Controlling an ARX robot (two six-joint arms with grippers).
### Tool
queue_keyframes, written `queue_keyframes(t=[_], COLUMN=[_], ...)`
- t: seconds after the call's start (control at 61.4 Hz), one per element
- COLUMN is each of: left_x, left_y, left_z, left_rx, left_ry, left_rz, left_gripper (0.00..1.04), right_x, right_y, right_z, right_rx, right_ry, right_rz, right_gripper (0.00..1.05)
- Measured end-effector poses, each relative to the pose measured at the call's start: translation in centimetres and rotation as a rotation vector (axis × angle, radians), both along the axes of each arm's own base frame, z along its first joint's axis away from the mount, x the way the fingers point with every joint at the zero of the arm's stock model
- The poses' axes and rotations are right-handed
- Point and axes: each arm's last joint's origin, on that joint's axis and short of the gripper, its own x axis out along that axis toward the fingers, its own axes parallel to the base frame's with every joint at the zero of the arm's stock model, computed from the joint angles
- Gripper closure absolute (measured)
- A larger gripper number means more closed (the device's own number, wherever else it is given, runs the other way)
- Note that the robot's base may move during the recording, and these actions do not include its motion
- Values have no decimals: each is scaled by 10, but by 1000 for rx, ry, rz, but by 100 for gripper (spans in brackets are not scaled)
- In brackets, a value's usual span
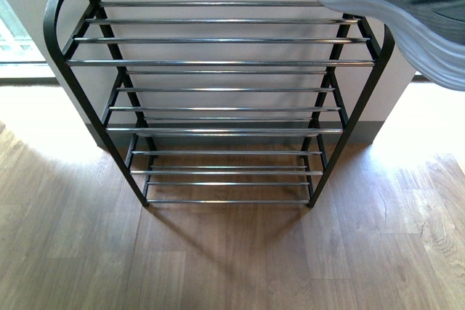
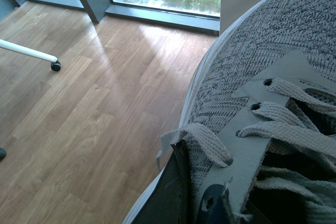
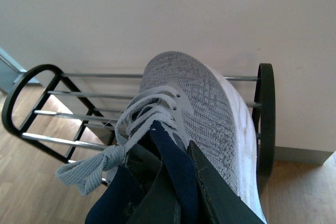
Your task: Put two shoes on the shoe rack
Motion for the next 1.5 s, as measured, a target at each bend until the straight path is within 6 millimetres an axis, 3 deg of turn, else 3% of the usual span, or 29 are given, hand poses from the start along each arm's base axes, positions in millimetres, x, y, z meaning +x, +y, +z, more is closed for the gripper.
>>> queue_keyframes(t=[0.179, 0.326, 0.505, 0.701, 0.961, 1.336, 1.499], left_x=[0, 0, 0, 0, 0, 0, 0], left_y=[0, 0, 0, 0, 0, 0, 0], left_z=[0, 0, 0, 0, 0, 0, 0], left_rx=[0, 0, 0, 0, 0, 0, 0], left_ry=[0, 0, 0, 0, 0, 0, 0], left_rz=[0, 0, 0, 0, 0, 0, 0], left_gripper=[103, 103, 103, 103, 103, 103, 103], right_x=[45, 86, 113, 129, 142, 140, 117], right_y=[33, 48, 55, 54, 48, 40, 30], right_z=[1, -21, -49, -64, -94, -88, -60], right_rx=[32, 90, 121, 157, 129, 76, 61], right_ry=[50, 106, 117, 110, 158, 143, 117], right_rz=[-89, -261, -364, -403, -437, -372, -350], right_gripper=[103, 103, 103, 103, 103, 103, 70])
